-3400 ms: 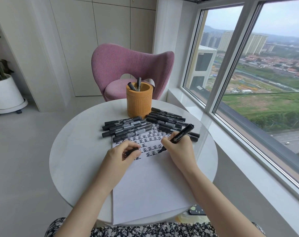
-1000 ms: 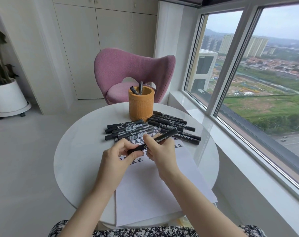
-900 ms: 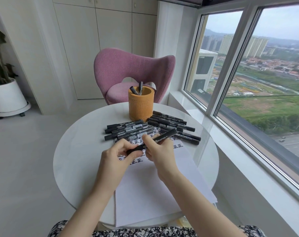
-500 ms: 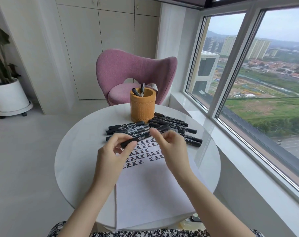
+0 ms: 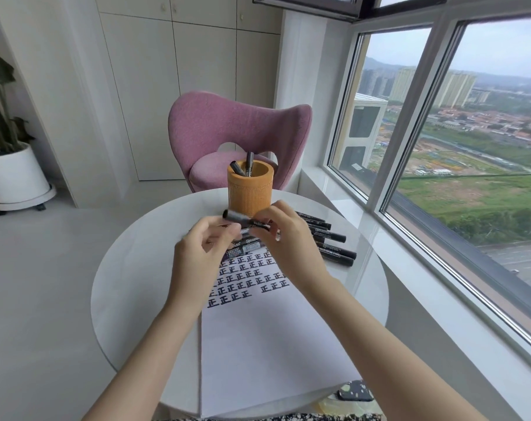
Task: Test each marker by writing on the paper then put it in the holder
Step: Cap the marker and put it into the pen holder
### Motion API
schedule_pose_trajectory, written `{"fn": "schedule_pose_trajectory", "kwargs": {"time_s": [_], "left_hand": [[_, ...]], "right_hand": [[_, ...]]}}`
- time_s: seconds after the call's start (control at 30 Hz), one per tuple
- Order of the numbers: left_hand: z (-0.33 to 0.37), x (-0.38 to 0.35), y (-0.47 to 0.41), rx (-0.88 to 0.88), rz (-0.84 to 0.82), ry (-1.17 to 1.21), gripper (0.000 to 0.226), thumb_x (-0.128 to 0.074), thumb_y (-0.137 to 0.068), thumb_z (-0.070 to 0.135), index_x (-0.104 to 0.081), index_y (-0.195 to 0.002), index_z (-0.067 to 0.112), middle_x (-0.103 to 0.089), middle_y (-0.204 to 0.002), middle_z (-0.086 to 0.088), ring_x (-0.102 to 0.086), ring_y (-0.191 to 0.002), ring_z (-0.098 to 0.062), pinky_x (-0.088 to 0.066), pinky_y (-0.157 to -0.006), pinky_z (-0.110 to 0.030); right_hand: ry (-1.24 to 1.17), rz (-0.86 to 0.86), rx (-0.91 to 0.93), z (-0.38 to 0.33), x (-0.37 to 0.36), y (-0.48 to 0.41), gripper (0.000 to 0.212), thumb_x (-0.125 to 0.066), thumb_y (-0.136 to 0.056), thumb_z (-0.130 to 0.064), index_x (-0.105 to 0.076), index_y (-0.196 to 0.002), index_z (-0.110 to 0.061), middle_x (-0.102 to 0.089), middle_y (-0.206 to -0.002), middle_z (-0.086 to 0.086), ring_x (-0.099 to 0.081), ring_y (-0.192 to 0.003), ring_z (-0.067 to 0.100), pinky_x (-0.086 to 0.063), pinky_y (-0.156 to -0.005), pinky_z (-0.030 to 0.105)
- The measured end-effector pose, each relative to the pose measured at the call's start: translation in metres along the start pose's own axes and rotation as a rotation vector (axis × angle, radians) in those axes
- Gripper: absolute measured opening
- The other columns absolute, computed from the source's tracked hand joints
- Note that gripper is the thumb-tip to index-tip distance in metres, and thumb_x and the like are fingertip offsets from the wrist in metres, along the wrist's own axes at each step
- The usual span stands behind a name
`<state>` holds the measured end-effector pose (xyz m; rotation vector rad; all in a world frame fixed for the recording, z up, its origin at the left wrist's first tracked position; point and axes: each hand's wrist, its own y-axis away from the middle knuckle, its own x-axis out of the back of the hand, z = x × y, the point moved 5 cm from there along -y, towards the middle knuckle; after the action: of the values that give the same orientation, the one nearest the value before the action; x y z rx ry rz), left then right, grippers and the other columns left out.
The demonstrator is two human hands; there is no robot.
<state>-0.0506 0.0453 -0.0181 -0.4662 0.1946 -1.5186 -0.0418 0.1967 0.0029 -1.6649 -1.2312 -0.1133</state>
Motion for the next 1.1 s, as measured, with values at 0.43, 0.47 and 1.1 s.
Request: {"fn": "schedule_pose_trajectory", "kwargs": {"time_s": [0.43,0.47,1.1], "left_hand": [[-0.030,-0.005,-0.002,-0.166,-0.074,-0.646,0.017,-0.070,-0.081,0.016,-0.068,-0.099,0.018,-0.063,-0.097,0.006,-0.051,-0.093,-0.016,-0.040,-0.078,-0.025],[-0.030,-0.005,-0.002,-0.165,-0.081,-0.659,0.018,-0.069,-0.082,0.017,-0.067,-0.100,0.018,-0.063,-0.098,0.005,-0.051,-0.094,-0.016,-0.041,-0.079,-0.026],[-0.037,-0.011,-0.001,-0.186,-0.093,-0.698,0.021,-0.073,-0.079,0.015,-0.071,-0.100,0.014,-0.059,-0.092,0.000,-0.052,-0.094,-0.019,-0.047,-0.083,-0.034]], "right_hand": [[-0.368,0.394,-0.313,0.031,0.017,-0.108,0.019,-0.060,-0.092,-0.012,-0.054,-0.109,-0.005,-0.056,-0.087,-0.007,-0.054,-0.077,0.001,-0.042,-0.067,0.007],[-0.367,0.399,-0.313,0.031,0.015,-0.114,0.019,-0.060,-0.092,-0.012,-0.054,-0.109,-0.005,-0.056,-0.086,-0.006,-0.053,-0.075,-0.001,-0.042,-0.066,0.005],[0.250,0.039,-0.532,0.069,-0.029,-0.121,0.029,-0.060,-0.089,-0.032,-0.069,-0.106,-0.010,-0.045,-0.127,0.011,-0.049,-0.115,0.029,-0.045,-0.087,0.037]]}}
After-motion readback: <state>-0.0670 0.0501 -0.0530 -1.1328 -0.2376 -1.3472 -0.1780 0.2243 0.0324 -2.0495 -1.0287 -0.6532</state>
